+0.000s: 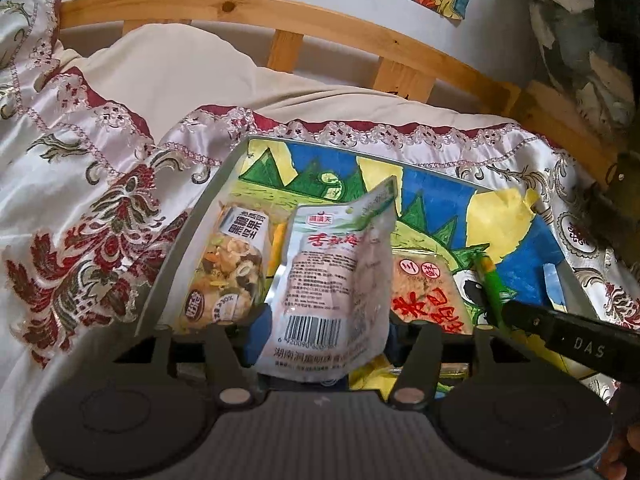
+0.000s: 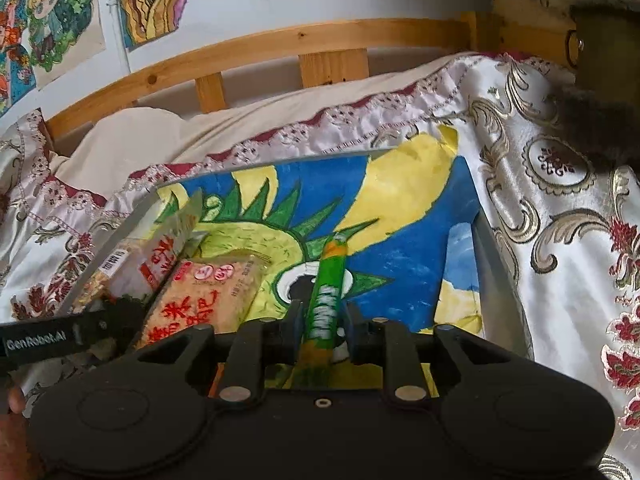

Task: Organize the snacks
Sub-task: 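Lower the white pouch and green stick into the grey tray, opening both tools, then lift both tools away from the tray back over the remaining snacks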

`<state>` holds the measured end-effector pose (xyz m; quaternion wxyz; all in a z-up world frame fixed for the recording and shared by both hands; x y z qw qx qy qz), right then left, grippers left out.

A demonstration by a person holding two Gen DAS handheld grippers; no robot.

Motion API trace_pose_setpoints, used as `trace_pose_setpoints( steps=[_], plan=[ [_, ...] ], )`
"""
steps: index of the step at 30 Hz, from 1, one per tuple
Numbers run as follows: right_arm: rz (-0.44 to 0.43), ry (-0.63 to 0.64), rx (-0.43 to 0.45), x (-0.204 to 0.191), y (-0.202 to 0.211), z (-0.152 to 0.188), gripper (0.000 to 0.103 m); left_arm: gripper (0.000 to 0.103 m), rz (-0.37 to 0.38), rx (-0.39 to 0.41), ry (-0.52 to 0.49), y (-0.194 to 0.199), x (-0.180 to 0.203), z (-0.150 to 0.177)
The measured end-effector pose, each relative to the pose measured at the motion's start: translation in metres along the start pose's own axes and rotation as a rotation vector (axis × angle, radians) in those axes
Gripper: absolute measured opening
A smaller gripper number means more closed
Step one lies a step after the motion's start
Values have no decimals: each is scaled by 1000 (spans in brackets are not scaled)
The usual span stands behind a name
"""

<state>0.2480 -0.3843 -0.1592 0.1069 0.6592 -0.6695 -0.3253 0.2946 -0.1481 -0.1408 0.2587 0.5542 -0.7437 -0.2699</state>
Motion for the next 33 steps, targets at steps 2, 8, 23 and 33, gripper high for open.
trace_pose_setpoints(
  steps=[2,8,23,33],
  plan=[
    [-3,3,22,-3,6,-3,38,72,-6,14,3,7,1,-1],
    [-2,12,121,-12,39,-13,61,88,-25,97,28,44,1,-11],
    [-75,94,369,-54,158,-4,101,102,-120,328,42,174,-3,-10],
    [-122,112,398,-74,222,37,102,103,-175,334,36,235,-16,34]
  ],
)
Point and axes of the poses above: each gripper's, at about its wrist camera, not at the fingertips, and y roughly against the way its jaws point, x to its right, z to its underside, the point moved 1 cm from there along -y, roughly the way its jaws point, and after that the axes turned 12 degrees about -z, right-handed, at the moved point
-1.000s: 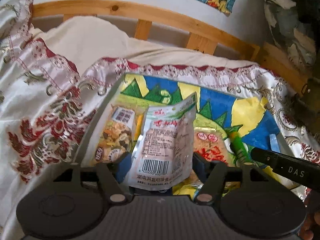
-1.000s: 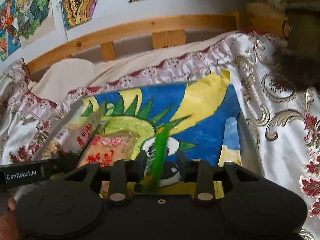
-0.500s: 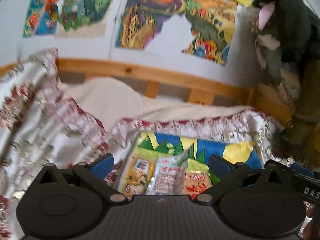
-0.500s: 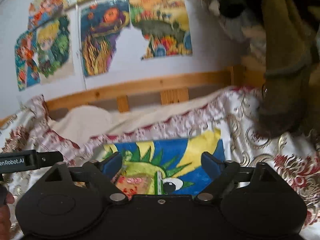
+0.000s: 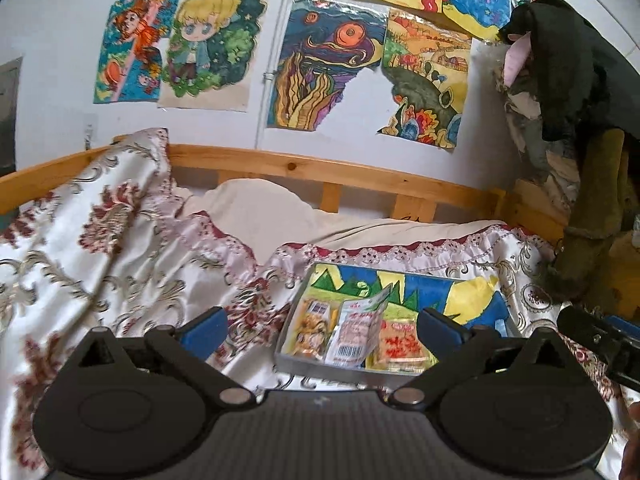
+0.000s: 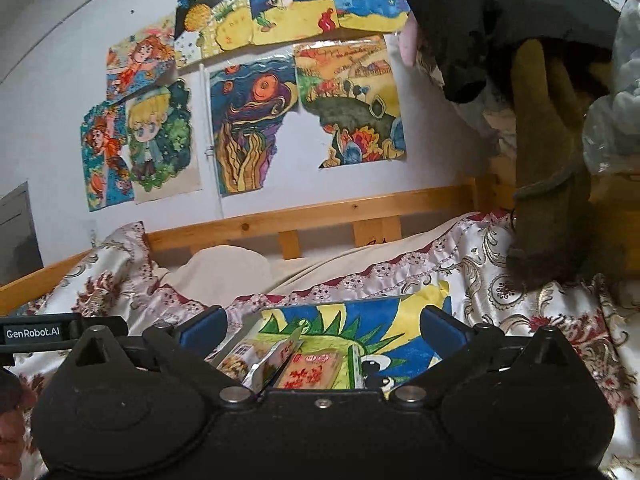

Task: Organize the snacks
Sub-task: 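Lift both tools away from the tray back over the remaining snacks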

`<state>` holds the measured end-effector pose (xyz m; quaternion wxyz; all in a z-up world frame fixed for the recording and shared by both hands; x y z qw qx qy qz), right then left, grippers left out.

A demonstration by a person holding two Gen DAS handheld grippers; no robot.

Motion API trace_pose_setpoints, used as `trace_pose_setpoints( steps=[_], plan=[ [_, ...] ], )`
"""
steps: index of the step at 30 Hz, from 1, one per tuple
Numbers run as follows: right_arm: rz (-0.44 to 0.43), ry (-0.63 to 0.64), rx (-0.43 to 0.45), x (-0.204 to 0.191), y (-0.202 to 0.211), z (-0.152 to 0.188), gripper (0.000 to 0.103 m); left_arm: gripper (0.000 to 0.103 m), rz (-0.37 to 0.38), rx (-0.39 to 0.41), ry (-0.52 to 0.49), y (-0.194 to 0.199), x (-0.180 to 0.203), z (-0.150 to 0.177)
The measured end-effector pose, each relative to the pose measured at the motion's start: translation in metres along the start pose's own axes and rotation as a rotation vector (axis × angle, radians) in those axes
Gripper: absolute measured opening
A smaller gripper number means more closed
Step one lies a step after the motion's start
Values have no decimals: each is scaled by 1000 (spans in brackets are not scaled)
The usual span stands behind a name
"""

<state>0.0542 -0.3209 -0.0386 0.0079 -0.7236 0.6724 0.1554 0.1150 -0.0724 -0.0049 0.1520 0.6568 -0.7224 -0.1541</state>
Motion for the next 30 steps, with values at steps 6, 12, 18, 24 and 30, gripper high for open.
trace_pose_setpoints(
  steps=[6,12,18,24,30],
  plan=[
    [-26,-14,-36,-22,30,15,102,103,-27,-17,-38,37,-12,21],
    [-39,-47,-95,-38,54,31,102,103,-65,-94,-52,62,-22,43],
    [-18,-96,-171,-44,69,47,102,103,-109,-175,-80,72,-30,60],
    [24,-89,-240,-49,68,57,102,103,-172,-321,-136,64,-31,78],
    [52,-119,-300,-44,59,63,102,103,-214,-370,-162,58,-33,85]
  ],
)
Point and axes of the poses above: each gripper's, at about its wrist camera, not at the fingertips, and y roughly against the way its jaws point, x to its right, z to its underside, the point moved 1 cm from there along -y, roughly the way its jaws point, and after that the axes turned 12 degrees about -z, right-handed, at the moved point
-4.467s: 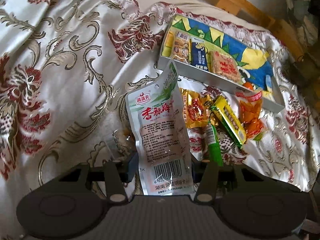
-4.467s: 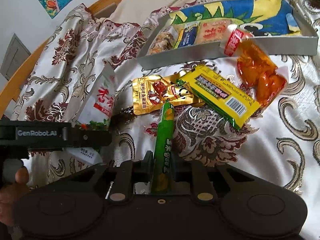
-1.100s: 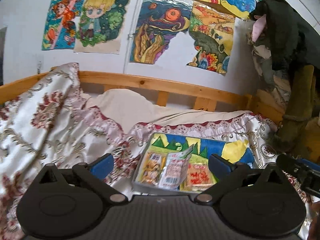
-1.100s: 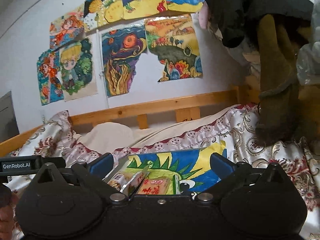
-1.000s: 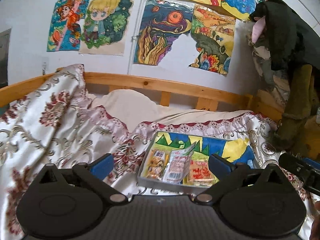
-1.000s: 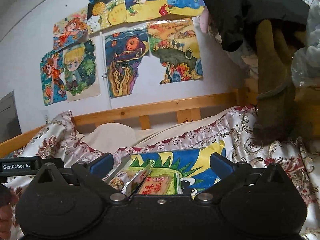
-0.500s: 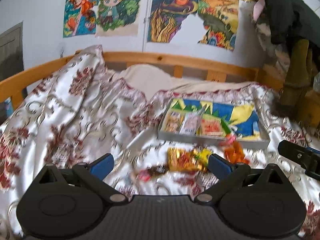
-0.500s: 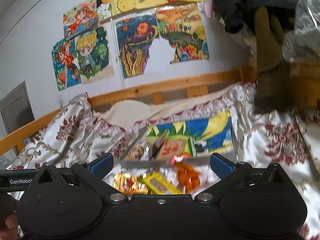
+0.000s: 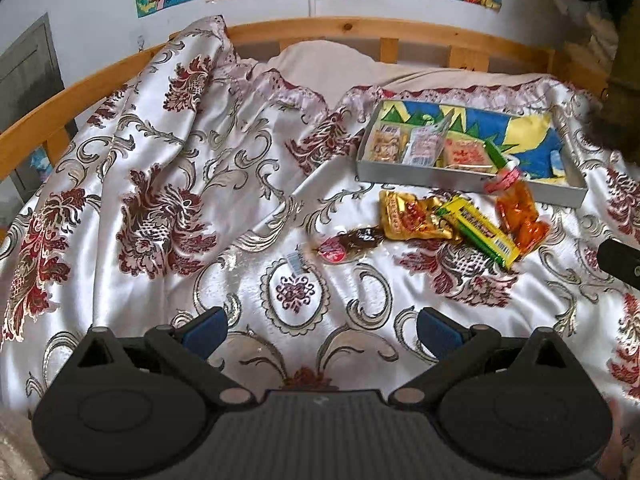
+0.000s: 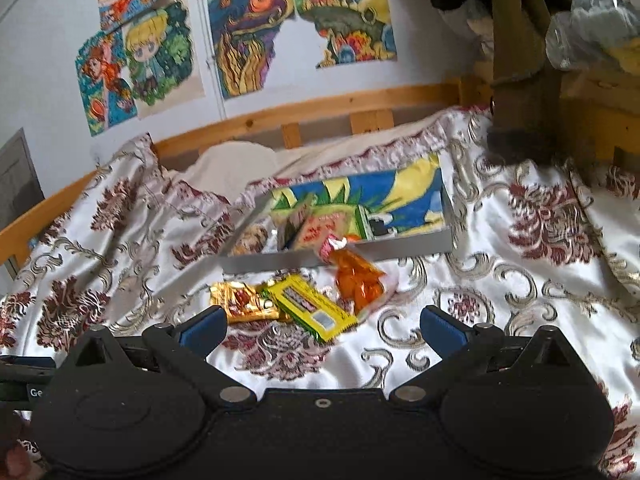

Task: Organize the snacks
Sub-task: 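Lift both tools away from the tray back over the remaining snacks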

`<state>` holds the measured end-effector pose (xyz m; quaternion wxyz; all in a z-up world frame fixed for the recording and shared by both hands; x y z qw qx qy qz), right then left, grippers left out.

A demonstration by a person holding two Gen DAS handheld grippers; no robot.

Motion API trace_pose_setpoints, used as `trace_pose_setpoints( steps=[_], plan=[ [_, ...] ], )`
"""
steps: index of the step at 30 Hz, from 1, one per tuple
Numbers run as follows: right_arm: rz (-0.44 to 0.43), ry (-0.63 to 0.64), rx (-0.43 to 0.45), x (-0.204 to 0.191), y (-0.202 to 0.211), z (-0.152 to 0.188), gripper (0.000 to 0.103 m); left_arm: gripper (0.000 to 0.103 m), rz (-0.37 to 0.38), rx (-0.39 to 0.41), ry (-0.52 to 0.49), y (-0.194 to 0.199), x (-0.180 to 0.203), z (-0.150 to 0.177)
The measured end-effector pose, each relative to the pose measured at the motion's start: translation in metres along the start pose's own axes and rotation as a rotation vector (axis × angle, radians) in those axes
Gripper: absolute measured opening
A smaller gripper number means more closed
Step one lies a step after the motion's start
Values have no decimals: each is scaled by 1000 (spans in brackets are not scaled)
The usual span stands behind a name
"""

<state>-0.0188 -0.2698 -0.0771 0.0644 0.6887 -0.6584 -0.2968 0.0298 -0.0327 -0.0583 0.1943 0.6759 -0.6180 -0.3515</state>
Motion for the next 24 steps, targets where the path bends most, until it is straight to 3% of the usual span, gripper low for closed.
trace_pose_setpoints(
  steps=[11,17,24],
  plan=[
    [8,-14,-43,3,-7,2,102,103,-6,-55,-5,-8,0,-2],
    [-18,-38,-57,8,-10,-2,102,103,88,-137,-99,-15,6,-19],
    [-47,-13,-85,8,-22,-8,102,103,110,-131,-193,-43,6,-45]
  ],
)
Point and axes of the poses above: each gripper's, at about its wrist camera, not at the fingertips, and y roughly against the way its jaws point, x to its right, z to its underside, the point moved 1 cm from there along -y, roughly the way its jaws point, and after that the axes turned 12 degrees about -z, right-handed, at the moved point
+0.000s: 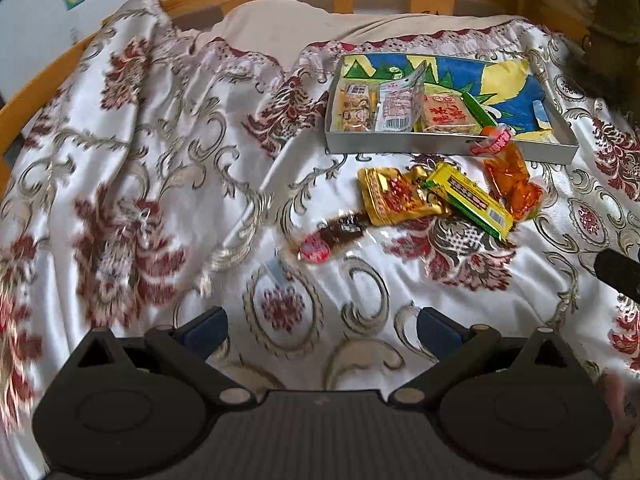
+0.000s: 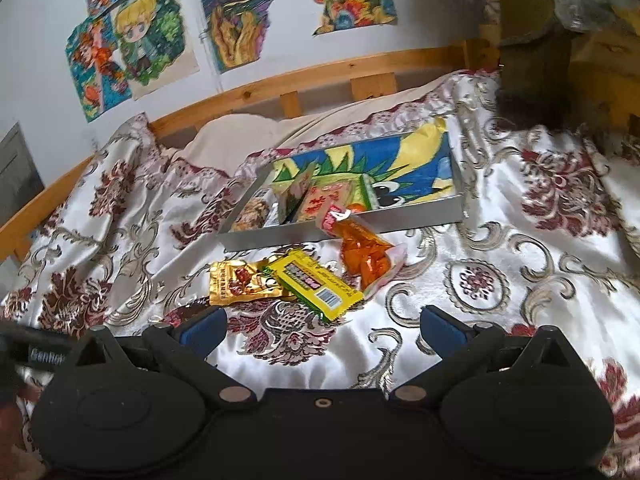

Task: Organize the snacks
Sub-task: 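Lift both tools away from the tray back over the remaining snacks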

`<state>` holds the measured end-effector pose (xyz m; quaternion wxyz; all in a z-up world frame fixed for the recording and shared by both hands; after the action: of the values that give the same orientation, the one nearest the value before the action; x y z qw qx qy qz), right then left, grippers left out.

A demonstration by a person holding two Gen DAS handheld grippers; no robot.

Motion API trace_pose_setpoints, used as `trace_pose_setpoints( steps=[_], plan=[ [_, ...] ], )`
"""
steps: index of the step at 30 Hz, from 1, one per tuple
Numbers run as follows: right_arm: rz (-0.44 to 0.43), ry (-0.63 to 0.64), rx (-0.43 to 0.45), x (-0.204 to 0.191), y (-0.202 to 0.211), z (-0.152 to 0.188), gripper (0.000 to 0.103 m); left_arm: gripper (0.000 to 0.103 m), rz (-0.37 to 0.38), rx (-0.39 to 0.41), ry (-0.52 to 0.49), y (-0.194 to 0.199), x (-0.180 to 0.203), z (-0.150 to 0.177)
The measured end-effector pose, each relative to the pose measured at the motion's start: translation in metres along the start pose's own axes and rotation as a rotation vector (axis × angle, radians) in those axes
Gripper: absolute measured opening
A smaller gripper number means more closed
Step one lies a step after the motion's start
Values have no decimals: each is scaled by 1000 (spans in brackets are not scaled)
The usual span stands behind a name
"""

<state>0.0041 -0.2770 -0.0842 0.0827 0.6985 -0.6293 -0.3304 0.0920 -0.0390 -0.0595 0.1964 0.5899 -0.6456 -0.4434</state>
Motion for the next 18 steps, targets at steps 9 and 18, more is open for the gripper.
trace_pose_setpoints(
  steps=[9,18],
  plan=[
    [-51,138,-77,-10,-38,-10,102,103,58,45,-99,-32,7,-19],
    [-85,221,-113,-10,-74,-20,102,103,29,45,-126,-63,9,-33]
  ],
)
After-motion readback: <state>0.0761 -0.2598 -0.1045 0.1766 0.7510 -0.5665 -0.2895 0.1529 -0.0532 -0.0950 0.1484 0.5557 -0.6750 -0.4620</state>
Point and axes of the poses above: each gripper's, at about its wrist camera, not at the fingertips, and y roughly against the way its jaws point, x to its right, z to its underside, the point moved 1 cm from there along -y, roughly the way its jaws point, and after that the axes turned 12 degrees about -z, right-handed, at the moved point
